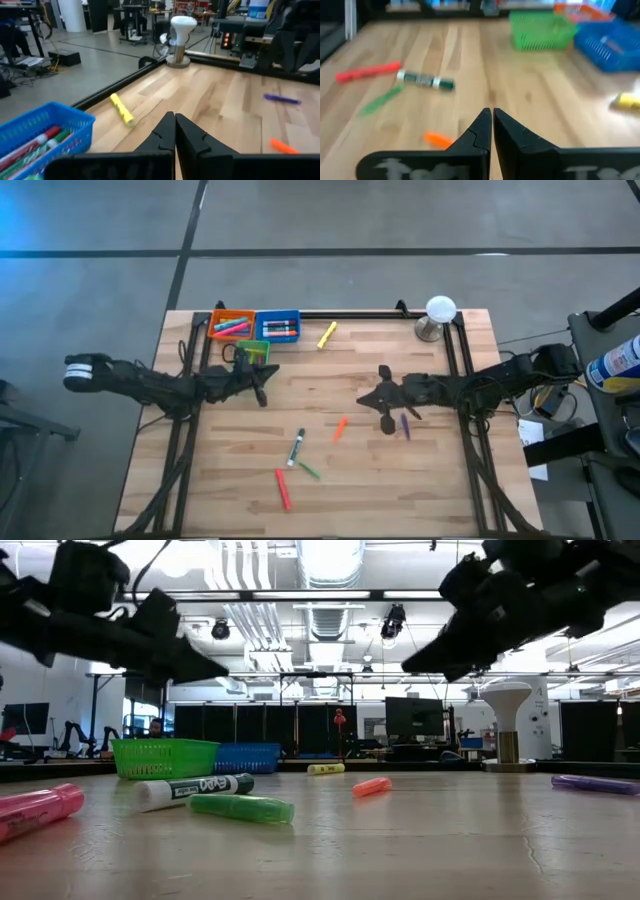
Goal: Pick & Place Markers
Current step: Put the orange pen into the green bin
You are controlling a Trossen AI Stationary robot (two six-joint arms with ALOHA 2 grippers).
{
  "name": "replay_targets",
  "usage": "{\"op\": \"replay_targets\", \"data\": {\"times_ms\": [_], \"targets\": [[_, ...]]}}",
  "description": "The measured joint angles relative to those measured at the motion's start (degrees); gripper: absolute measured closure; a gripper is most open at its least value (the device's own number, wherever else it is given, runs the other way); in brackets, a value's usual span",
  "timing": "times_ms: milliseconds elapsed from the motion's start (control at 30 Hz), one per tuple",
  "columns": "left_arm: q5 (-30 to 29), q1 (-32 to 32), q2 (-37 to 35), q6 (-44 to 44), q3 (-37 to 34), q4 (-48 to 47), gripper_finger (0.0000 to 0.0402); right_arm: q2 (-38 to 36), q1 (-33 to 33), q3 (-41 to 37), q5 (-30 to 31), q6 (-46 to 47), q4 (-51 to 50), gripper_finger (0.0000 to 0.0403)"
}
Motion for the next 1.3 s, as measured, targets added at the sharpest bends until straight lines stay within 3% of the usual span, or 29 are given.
{"op": "replay_targets", "data": {"times_ms": [133,233,333,467,633,733,1000,1300], "targets": [[-0.1,0.0,-0.1,-0.2,-2.6,1.2,0.0397,0.0,2.7,2.9,0.3,5.5,-13.6,0.0367],[-0.1,0.1,-0.1,0.3,-2.9,1.3,0.0397,0.2,5.9,5.6,3.8,9.9,-21.4,0.0337],[-0.1,0.0,-0.1,0.9,-2.2,1.5,0.0397,1.8,9.0,7.3,7.0,7.9,-22.4,0.0305],[0.5,0.0,0.0,0.2,-1.8,1.4,0.0397,7.1,9.6,10.2,6.9,3.3,-20.5,0.0271],[2.1,0.0,0.2,-0.5,-1.8,0.4,0.0397,16.5,6.5,15.2,0.3,-3.5,-20.9,0.0243],[2.3,0.0,0.7,-0.6,-1.8,0.5,0.0397,21.9,4.2,18.8,-0.8,-6.6,-21.6,0.0233],[2.3,0.0,1.5,-0.7,-1.8,-0.6,0.0397,31.6,2.0,28.0,-2.2,-13.0,-32.2,0.024],[3.5,0.0,1.7,-4.0,-1.0,-2.4,0.0396,33.9,2.0,31.4,-4.8,-13.1,-35.1,0.0319]]}}
